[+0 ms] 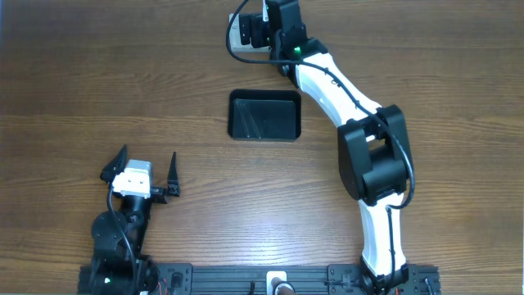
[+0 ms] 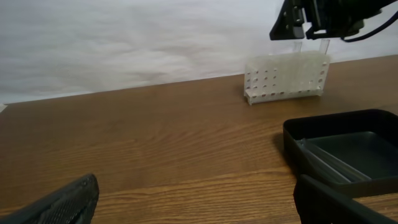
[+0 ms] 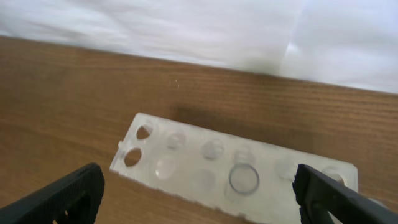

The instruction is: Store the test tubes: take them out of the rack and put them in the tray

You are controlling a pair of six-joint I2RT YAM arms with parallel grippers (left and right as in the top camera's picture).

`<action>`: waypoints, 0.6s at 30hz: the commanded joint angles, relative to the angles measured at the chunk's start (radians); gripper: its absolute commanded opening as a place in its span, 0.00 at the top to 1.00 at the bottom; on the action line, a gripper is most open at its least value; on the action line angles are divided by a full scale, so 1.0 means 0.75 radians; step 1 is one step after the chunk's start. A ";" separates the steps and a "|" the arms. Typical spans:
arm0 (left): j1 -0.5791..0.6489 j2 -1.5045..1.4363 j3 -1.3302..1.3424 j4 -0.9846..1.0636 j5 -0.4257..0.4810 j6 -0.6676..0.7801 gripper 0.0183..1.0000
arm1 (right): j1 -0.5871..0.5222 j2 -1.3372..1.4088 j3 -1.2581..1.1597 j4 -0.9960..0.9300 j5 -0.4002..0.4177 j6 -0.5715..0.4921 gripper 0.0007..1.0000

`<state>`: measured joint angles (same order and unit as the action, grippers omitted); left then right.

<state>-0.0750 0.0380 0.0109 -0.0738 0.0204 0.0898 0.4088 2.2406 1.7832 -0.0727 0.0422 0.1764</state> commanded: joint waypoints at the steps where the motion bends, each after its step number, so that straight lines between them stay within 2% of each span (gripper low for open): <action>1: 0.008 -0.012 -0.007 -0.004 0.021 0.010 0.00 | 0.013 0.053 0.032 0.025 0.086 0.039 0.04; 8: 0.008 -0.012 -0.007 -0.003 0.021 0.010 0.00 | 0.014 0.070 0.032 0.070 0.111 0.039 0.09; 18: 0.008 -0.012 -0.007 -0.004 0.021 0.010 0.00 | 0.016 0.092 0.032 0.063 0.151 0.044 0.22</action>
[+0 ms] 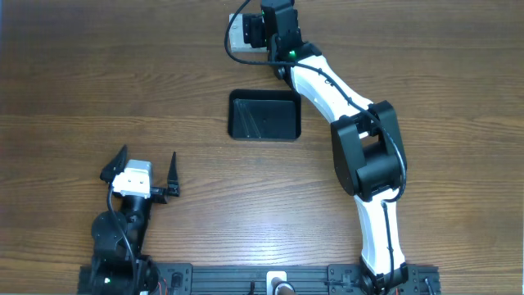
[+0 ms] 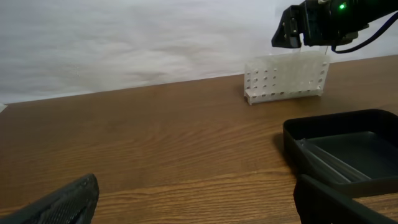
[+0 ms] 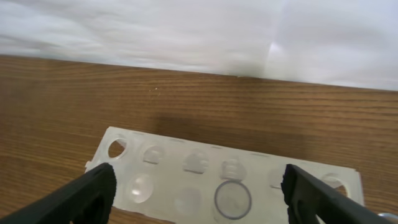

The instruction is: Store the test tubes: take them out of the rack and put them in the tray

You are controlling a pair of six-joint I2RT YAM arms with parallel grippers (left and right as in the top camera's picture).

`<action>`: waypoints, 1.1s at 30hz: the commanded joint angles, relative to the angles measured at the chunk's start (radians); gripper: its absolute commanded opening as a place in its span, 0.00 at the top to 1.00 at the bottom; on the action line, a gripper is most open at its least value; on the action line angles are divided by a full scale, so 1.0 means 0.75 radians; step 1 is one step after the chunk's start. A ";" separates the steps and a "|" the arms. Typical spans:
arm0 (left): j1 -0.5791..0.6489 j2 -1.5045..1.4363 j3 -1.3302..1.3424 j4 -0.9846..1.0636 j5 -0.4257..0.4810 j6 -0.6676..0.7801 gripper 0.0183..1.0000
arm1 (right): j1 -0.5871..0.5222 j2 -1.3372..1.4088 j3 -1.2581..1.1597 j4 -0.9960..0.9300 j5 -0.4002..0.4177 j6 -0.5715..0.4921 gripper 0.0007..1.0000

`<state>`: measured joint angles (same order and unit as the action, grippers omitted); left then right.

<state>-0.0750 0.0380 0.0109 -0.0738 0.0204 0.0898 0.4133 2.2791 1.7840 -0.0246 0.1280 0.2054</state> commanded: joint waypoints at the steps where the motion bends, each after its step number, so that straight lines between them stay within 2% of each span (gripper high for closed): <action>1: 0.008 -0.012 -0.007 -0.003 0.021 0.010 0.00 | 0.010 0.041 0.031 -0.002 0.036 0.006 0.23; 4: 0.008 -0.012 -0.007 -0.003 0.021 0.010 0.00 | 0.010 0.041 0.031 -0.002 0.037 0.005 0.32; 20: 0.008 -0.012 -0.007 -0.003 0.021 0.010 0.00 | 0.010 0.041 0.030 -0.023 0.106 0.004 0.52; 29: 0.008 -0.012 -0.007 -0.004 0.021 0.010 0.00 | 0.010 0.041 0.030 -0.022 0.106 0.004 0.72; 33: 0.008 -0.012 -0.007 -0.004 0.022 0.010 0.00 | 0.010 0.041 0.030 -0.022 0.106 0.004 0.74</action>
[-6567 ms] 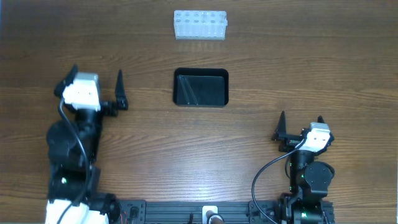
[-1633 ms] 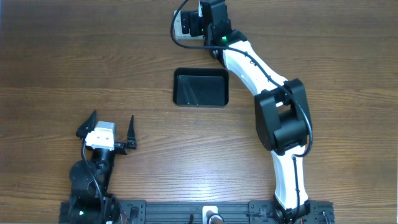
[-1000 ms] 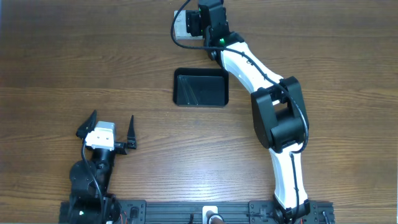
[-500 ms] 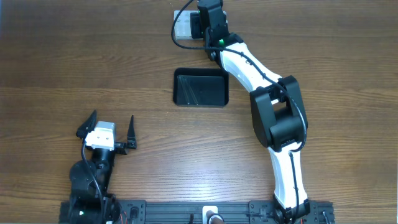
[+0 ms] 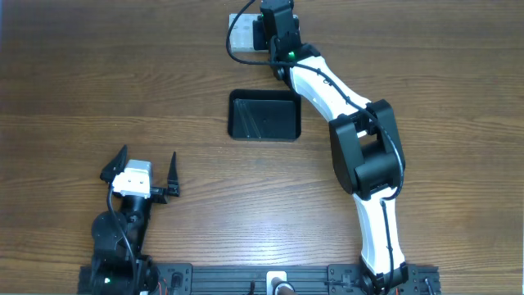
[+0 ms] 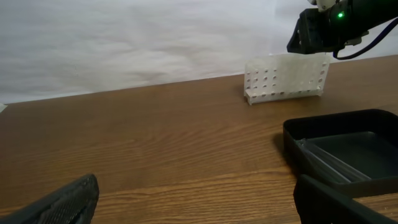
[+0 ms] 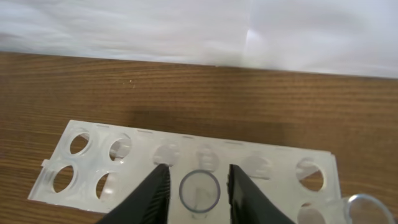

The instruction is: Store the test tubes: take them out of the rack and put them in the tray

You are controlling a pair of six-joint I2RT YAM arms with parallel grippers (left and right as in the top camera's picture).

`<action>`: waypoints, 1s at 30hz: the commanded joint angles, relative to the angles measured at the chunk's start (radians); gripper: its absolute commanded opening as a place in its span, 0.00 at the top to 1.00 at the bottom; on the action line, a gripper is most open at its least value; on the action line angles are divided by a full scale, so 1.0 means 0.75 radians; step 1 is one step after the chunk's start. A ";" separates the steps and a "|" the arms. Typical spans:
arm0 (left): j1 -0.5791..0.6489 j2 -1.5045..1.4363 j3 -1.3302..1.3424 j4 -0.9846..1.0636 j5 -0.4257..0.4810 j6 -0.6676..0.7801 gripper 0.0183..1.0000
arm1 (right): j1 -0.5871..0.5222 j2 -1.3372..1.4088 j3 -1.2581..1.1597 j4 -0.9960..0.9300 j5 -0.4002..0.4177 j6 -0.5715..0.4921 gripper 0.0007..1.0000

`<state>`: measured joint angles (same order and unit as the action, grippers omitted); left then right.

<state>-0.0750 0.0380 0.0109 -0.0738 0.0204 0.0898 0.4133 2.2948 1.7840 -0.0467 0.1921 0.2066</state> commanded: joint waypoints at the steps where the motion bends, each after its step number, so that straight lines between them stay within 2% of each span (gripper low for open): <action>1: 0.008 -0.012 -0.007 -0.003 0.021 0.010 0.00 | 0.010 0.020 0.030 0.008 0.021 0.003 0.75; 8: 0.008 -0.012 -0.007 -0.004 0.021 0.010 0.00 | 0.016 0.020 0.030 0.009 0.026 -0.003 0.84; 19: 0.008 -0.012 -0.007 -0.004 0.021 0.010 0.00 | 0.016 0.020 0.030 0.015 0.026 -0.003 0.91; 30: 0.008 -0.012 -0.007 -0.003 0.021 0.010 0.00 | 0.017 -0.084 0.049 0.024 0.026 -0.045 0.94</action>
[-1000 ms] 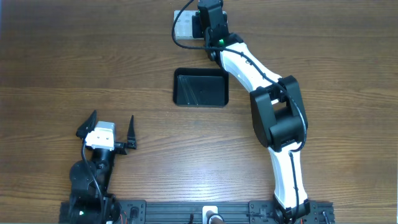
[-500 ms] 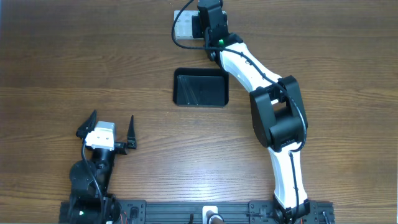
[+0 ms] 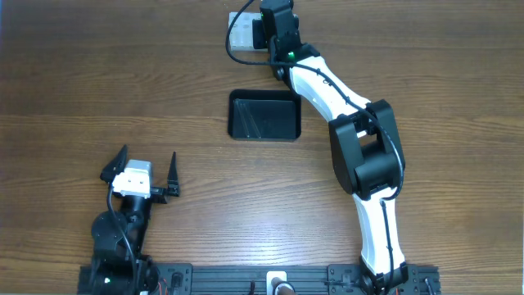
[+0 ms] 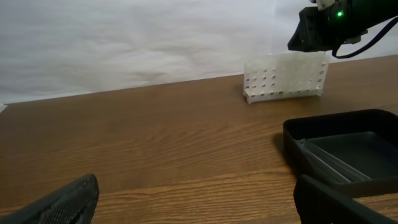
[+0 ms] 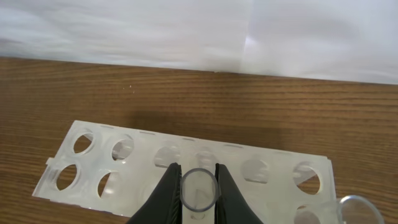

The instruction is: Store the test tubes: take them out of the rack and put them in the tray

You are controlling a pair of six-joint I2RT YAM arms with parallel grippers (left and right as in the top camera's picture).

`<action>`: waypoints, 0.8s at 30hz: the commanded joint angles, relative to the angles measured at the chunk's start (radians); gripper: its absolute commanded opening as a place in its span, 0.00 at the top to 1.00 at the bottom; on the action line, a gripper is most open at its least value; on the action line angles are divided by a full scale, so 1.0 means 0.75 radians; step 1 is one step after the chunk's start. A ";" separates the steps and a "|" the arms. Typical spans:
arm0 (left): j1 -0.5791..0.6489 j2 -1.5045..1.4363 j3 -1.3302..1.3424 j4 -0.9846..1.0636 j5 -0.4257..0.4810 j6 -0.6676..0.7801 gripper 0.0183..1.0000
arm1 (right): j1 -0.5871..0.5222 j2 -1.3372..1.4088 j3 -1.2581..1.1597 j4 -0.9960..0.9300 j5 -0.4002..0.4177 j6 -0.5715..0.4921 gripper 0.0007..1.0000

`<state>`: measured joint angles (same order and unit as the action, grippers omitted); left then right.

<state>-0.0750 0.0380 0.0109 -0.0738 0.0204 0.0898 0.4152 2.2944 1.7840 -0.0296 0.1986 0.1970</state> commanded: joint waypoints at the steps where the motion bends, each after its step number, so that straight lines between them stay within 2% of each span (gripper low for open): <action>1: 0.008 -0.012 -0.007 -0.003 0.021 0.010 0.00 | 0.016 -0.105 0.049 0.001 0.017 -0.042 0.93; 13: 0.008 -0.012 -0.007 -0.003 0.021 0.010 0.00 | 0.042 -0.505 0.050 -0.122 0.047 -0.115 0.93; 17: 0.008 -0.012 -0.007 -0.003 0.021 0.010 0.00 | 0.052 -0.565 0.050 -0.362 0.040 -0.035 0.93; 24: 0.008 -0.012 -0.007 -0.004 0.021 0.010 0.00 | 0.052 -0.522 0.048 -0.863 -0.098 0.081 0.93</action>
<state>-0.0750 0.0380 0.0109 -0.0734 0.0219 0.0898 0.4480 1.8629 1.8275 -0.6102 0.1860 0.2043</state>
